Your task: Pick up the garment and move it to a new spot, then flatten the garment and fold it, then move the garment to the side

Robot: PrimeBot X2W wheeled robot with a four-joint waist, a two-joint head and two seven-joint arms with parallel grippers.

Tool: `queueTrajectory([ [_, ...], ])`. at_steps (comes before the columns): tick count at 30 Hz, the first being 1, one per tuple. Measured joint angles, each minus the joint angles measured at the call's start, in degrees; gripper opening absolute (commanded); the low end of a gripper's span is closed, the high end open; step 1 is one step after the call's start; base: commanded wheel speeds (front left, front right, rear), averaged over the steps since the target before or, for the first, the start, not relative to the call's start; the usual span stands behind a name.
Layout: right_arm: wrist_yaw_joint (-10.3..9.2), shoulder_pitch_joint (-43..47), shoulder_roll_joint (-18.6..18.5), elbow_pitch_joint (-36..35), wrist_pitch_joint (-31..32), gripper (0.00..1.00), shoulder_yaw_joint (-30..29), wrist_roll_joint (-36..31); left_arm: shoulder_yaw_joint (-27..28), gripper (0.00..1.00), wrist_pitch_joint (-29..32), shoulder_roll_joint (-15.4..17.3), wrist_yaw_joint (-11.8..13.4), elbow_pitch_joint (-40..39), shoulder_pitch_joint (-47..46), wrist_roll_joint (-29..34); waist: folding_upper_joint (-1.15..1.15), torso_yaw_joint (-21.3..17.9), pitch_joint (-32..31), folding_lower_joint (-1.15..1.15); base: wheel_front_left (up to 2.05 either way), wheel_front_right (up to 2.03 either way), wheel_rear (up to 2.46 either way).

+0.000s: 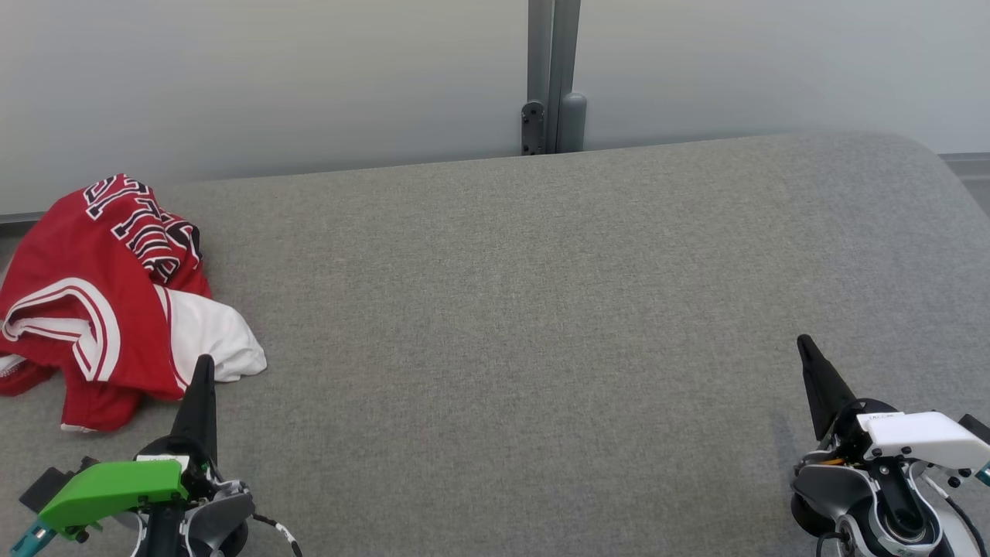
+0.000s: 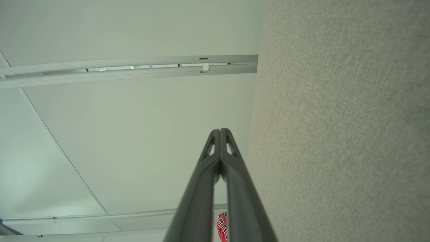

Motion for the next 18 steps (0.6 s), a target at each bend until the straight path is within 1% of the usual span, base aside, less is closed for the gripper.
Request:
queueTrajectory([
  [18, 0.0, 0.0, 0.0, 0.0, 0.0, 0.0, 0.0, 0.0, 0.0, 0.0, 0.0, 0.0, 0.0, 0.0, 0.0, 0.0, 0.0, 0.0, 0.0, 0.0, 0.0, 0.0, 0.0],
])
